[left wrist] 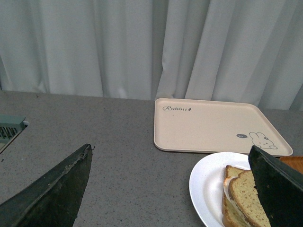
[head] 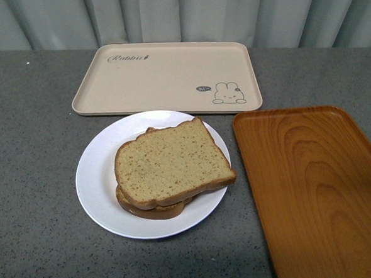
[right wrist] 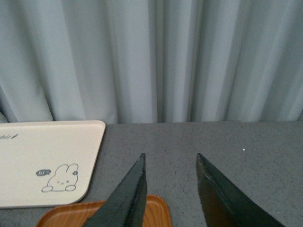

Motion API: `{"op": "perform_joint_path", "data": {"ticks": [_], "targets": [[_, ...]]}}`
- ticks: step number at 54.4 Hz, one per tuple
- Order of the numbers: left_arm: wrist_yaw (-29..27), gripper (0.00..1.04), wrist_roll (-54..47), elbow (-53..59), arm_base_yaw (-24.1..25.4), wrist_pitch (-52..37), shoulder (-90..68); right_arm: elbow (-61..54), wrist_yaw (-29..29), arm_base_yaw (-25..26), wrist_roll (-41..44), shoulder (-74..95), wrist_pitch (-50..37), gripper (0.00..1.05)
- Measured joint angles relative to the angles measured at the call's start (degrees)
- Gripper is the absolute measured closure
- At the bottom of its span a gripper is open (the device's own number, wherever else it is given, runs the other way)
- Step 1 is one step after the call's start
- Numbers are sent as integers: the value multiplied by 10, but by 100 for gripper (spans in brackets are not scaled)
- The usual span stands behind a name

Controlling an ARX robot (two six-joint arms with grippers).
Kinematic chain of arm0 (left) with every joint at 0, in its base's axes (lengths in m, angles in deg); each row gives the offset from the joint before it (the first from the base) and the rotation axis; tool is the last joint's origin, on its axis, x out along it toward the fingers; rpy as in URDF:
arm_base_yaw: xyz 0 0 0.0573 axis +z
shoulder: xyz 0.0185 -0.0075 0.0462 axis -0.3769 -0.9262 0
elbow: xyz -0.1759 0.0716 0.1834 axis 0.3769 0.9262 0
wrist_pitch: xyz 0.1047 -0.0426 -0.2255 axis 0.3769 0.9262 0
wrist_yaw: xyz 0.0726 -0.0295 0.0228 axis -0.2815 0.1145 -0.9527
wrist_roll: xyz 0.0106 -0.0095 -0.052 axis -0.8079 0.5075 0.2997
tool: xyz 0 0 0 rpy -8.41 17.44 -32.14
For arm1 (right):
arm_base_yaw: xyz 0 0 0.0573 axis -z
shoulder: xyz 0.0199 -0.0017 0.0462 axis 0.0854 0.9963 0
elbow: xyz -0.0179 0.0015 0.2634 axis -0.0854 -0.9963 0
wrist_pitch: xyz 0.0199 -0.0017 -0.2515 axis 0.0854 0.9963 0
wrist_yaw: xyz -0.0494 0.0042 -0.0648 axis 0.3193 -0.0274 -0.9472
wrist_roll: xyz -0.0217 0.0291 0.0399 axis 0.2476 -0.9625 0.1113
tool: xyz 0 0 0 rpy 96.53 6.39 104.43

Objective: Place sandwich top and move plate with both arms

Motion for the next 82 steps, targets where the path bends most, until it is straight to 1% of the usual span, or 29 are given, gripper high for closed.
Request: {"op": "perform_joint_path", "data": {"ticks": [4, 8, 11, 14, 37, 51, 65, 82], "targets": [[0, 6, 0, 0, 0, 0, 0, -24, 1, 0, 3, -46, 23, 104], [0, 6, 0, 0, 0, 0, 0, -45, 1, 0, 5, -100, 53, 104], [0, 6, 0, 0, 0, 0, 0, -52, 2, 0, 5, -162, 121, 104], [0, 6, 0, 0, 0, 0, 0, -59, 2, 0, 5, -214, 159, 104], [0, 6, 0, 0, 0, 0, 0, -100, 2, 0, 5, -412, 308, 104], [0, 6, 0, 0, 0, 0, 0, -106, 2, 0, 5, -545, 427, 104], [0, 6, 0, 0, 0, 0, 0, -107, 2, 0, 5, -632, 509, 104], [0, 6, 0, 0, 0, 0, 0, -107, 2, 0, 5, -698, 574, 104]]}}
